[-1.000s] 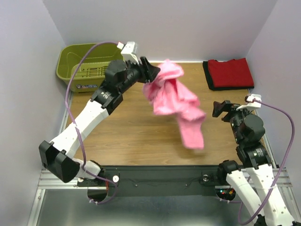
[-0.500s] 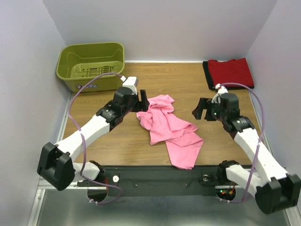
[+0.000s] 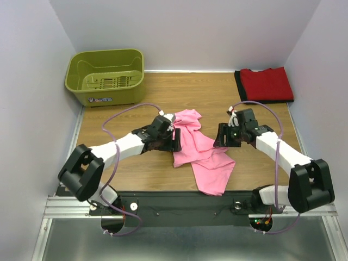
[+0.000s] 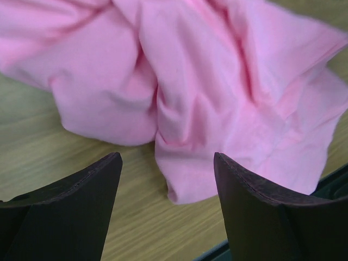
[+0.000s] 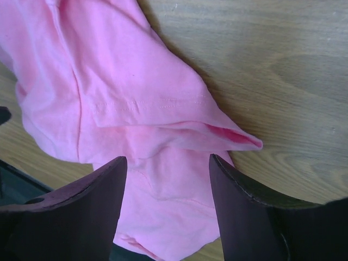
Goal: Fold and stack the t-shirts
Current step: Flatten the tshirt out
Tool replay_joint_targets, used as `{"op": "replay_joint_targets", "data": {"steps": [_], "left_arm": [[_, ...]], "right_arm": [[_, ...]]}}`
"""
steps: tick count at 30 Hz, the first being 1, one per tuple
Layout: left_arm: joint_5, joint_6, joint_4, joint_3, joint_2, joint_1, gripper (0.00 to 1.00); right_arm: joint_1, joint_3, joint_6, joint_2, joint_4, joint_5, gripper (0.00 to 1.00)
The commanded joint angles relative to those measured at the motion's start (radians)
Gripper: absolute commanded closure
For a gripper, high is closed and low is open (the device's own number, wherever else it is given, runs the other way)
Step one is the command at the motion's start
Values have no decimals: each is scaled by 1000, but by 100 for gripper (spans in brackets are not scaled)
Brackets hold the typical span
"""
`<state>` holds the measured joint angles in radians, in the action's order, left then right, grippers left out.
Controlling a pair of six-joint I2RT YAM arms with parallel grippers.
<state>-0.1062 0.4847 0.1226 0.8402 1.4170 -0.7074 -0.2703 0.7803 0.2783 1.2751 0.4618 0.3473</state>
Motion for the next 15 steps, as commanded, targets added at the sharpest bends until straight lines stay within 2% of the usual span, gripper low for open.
{"op": "replay_joint_targets", "data": {"steps": [1, 11, 12, 15], "left_arm": [[-36, 11, 60, 63, 63, -21, 20], [-72, -31, 104, 149, 218, -70, 22], [-75, -35, 107, 152, 224, -73, 24], [-73, -38, 112, 160, 237, -75, 42]], "right_arm": [[-44, 43, -30, 38, -32, -28, 32], [-104, 77, -45, 136, -35, -205, 30], [-106, 76, -44, 150, -35, -224, 30], [-104, 68, -34, 170, -46, -263, 30]]}}
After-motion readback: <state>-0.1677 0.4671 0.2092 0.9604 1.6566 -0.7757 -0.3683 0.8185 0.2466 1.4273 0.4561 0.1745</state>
